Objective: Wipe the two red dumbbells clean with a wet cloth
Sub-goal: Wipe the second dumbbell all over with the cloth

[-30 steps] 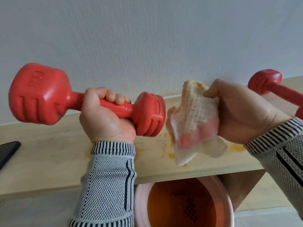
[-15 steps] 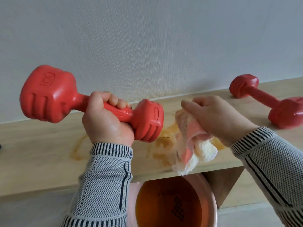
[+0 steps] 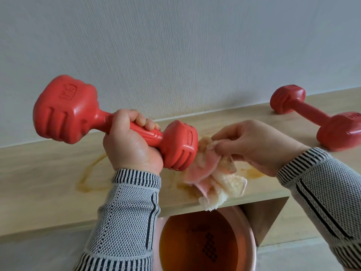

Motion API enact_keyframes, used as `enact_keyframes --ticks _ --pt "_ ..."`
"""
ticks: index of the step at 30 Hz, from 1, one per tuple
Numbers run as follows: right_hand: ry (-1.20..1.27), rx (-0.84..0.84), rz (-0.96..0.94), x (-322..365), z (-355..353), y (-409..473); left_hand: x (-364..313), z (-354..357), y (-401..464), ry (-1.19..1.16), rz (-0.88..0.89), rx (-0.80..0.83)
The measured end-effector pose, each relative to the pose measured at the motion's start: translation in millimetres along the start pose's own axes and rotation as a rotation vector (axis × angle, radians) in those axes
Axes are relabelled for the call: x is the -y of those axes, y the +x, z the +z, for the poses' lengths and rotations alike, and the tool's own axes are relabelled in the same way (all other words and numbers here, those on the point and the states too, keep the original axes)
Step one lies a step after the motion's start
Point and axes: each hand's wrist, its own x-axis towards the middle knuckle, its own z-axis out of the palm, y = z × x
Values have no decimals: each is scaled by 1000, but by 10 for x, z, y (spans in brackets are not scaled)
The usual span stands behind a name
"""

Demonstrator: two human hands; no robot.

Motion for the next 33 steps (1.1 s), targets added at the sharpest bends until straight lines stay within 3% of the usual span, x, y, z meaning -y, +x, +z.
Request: enact_keyframes --ticks 3,9,11,13,14,16,18,25,28,33 --pt "-197 -174 -48 -33 -16 40 4 -2 15 -10 1 -17" --pt "-687 -285 -185 132 -49 -63 -27 -37 43 -8 21 -30" --pt "-724 -315 -225 206 -44 -98 -42 -48 51 -3 37 -35" --pt "-535 -355 -246 253 -24 -100 -56 -60 52 5 47 -37" --pt "-304 -341 -226 274 3 -104 -61 -63 50 4 48 -36" --pt "192 -219 -128 302 77 -104 -64 -63 40 0 49 -34" --pt "427 -77 -45 271 193 -78 -56 -54 28 3 51 -34" --pt "482 101 -60 202 437 -69 -66 -65 30 -2 67 -52" --pt "463 95 -101 174 477 -59 -83 -64 35 -33 50 -42" --pt "373 105 47 118 455 -3 -64 -55 20 -54 24 -12"
